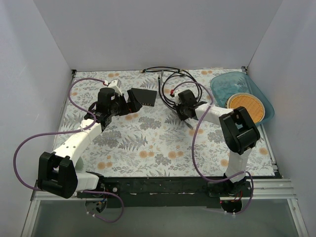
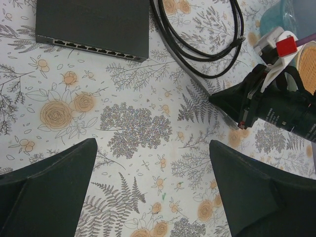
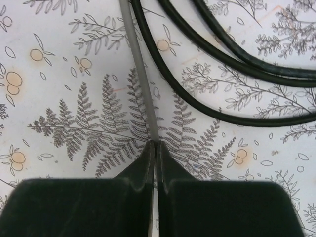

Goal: Insert the plug into the switch port

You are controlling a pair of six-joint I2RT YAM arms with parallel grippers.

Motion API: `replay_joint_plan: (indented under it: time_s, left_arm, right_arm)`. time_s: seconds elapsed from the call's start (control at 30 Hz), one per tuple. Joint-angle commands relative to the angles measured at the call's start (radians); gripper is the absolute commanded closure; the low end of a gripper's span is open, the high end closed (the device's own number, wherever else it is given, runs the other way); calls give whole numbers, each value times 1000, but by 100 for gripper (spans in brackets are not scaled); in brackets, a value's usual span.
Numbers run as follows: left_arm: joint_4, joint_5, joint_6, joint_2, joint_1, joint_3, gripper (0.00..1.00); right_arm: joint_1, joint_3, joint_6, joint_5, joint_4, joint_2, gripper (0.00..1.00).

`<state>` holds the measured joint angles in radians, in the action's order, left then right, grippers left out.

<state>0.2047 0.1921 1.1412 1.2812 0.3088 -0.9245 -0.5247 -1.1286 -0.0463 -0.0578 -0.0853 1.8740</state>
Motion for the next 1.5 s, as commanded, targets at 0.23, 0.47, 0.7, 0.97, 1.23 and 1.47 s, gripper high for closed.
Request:
replay_joint_plan:
  time_s: [0.23, 0.47, 0.7, 0.97, 1.23, 1.47]
  left_arm:
    - [-4, 10, -8, -19, -4, 4, 2]
    - [-66, 153, 29, 6, -4, 33, 2]
    - [-163, 247, 112, 53, 15, 64, 2]
    - [-192, 251, 143, 153, 96, 44, 2]
    - [-73, 81, 131, 216, 124, -23, 2]
    - [-42, 52, 123, 218, 128, -22, 2]
  right_arm:
    - [-75, 49, 26, 122, -108, -100, 99]
    - [-70, 93, 138, 289, -35, -304, 99]
    - [-67, 148, 203, 384, 13, -400, 99]
    - [-67, 219, 180, 391, 1, -406, 99]
    - [-92, 204, 148, 189, -28, -360, 39]
    - [-92, 251, 109, 21, -143, -357, 36]
